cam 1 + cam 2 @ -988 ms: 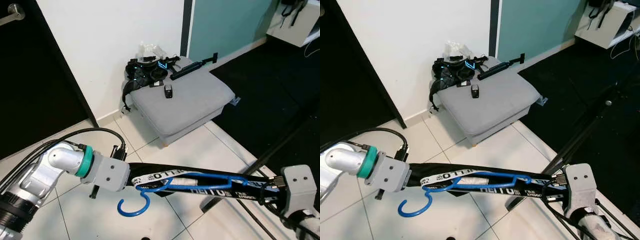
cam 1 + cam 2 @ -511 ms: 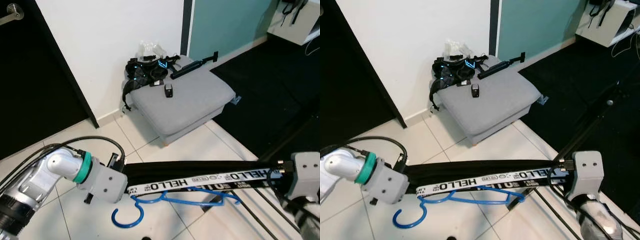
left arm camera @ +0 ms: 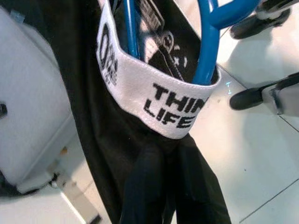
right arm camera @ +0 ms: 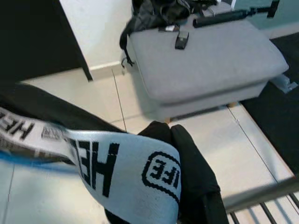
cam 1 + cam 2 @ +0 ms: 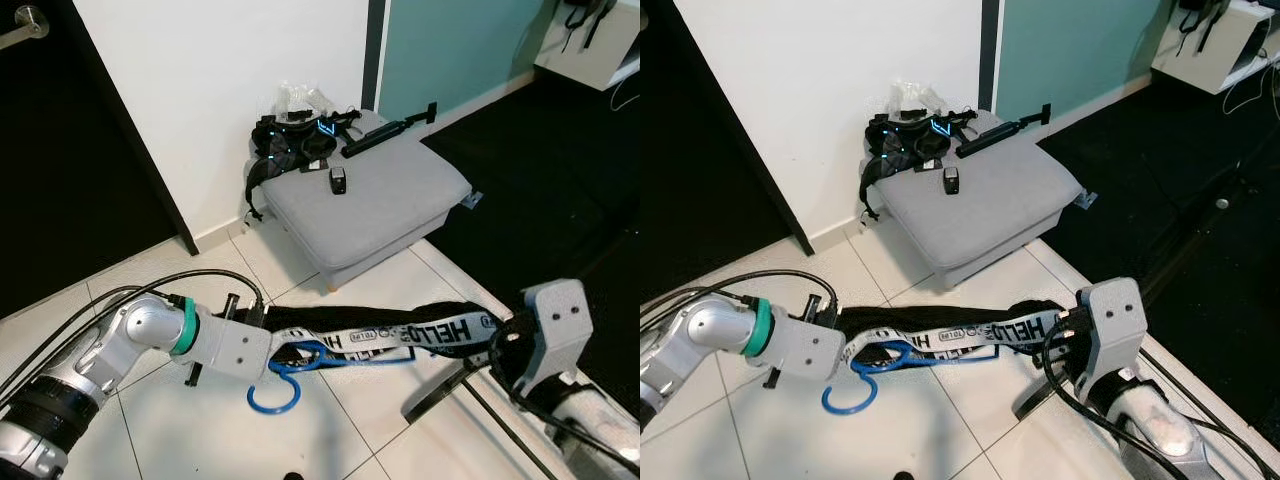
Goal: Hang hanger
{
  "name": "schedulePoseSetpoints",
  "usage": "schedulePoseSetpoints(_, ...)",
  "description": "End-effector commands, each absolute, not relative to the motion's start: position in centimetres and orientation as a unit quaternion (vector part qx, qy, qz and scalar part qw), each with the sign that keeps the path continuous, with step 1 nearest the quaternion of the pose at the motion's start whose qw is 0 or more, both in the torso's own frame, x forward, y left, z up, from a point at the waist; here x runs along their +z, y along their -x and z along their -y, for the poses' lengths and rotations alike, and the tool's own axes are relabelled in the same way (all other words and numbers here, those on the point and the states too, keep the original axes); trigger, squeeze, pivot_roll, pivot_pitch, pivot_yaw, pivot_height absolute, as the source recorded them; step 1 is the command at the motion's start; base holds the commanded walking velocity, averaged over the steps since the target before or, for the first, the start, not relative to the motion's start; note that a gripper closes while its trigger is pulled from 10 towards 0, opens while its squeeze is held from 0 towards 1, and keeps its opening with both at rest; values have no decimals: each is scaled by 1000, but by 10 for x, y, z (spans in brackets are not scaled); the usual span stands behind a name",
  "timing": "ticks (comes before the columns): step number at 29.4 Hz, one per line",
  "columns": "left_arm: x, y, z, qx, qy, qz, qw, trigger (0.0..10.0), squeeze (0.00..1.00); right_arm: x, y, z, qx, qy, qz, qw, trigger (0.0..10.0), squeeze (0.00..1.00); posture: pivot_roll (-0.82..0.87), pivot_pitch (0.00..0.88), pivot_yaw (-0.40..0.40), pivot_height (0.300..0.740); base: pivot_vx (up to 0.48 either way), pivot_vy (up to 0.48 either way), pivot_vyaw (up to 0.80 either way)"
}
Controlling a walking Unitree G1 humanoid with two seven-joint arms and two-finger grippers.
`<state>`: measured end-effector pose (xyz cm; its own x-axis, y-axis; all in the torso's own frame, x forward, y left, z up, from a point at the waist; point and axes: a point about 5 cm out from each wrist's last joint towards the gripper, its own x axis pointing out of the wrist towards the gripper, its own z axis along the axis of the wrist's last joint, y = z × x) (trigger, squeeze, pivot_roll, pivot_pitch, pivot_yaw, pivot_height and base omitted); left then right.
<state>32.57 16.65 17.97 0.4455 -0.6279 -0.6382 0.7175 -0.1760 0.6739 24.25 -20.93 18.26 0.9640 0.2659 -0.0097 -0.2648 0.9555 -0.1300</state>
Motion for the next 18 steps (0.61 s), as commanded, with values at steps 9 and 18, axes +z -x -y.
schedulePoseSetpoints(9,172,-333,-180,-476,-572,-72,665,10000,0,181,-241,207,144,67,-12,987,0,0,-293,236,167,740,0,0,0)
schedulePoseSetpoints(18,171,-341,-180,-434,-563,-72,699,10000,0,179,-237,201,168,72,-22,983,0,0,-293,236,162,740,0,0,0)
